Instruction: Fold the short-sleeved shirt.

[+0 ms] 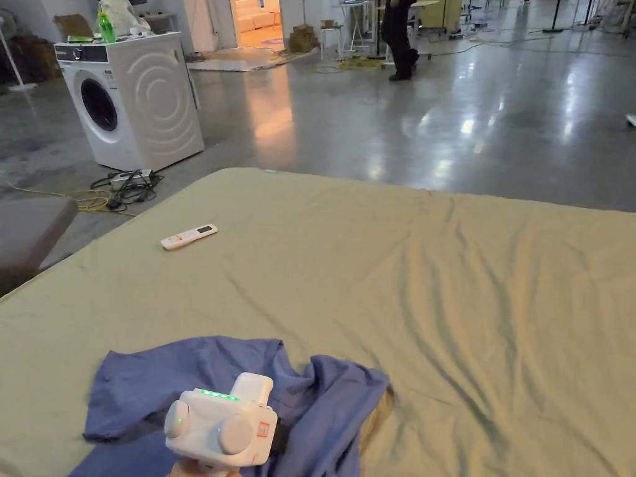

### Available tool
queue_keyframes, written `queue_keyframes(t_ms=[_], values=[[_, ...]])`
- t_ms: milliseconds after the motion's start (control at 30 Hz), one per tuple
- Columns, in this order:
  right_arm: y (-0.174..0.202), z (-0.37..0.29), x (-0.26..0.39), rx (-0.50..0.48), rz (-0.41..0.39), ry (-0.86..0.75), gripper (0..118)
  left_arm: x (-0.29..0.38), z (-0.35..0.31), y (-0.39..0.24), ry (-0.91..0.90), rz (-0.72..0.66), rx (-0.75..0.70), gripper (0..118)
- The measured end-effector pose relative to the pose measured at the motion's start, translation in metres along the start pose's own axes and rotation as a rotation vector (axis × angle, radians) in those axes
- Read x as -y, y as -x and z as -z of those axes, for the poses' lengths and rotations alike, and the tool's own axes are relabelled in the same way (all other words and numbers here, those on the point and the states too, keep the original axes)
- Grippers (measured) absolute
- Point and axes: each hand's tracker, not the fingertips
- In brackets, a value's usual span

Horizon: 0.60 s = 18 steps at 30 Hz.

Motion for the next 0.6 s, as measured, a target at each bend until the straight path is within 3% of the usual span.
queue_keyframes(t_ms=[33, 67, 100, 267, 367, 433, 600], values=[[0.001, 0.0, 0.002, -0.007, -0.009, 0.006, 0, -0.001, -0.001, -0.004, -0.017, 0.016, -0.063, 49], [0.001, 0.0, 0.004, -0.011, -0.015, 0.011, 0, -0.001, 0.001, -0.001, 0.003, 0.044, -0.114, 17], [0.002, -0.001, 0.005, -0.012, -0.018, 0.015, 0, 0.0, 0.006, 0.002, 0.015, 0.005, -0.064, 3], [-0.007, -0.017, 0.014, -0.043, -0.046, 0.005, 0, -0.014, -0.02, 0.031, -0.024, -0.24, 0.064, 3], [-0.013, -0.022, 0.018, -0.041, -0.072, 0.009, 0, -0.033, -0.065, 0.044, -0.172, -0.345, 0.126, 3], [-0.019, -0.026, 0.021, -0.046, -0.069, 0.008, 0, -0.049, -0.094, 0.05, -0.242, -0.369, 0.131, 3], [-0.038, -0.037, 0.032, -0.072, 0.02, -0.011, 0, -0.103, -0.177, 0.041, -0.379, -0.252, 0.097, 3]])
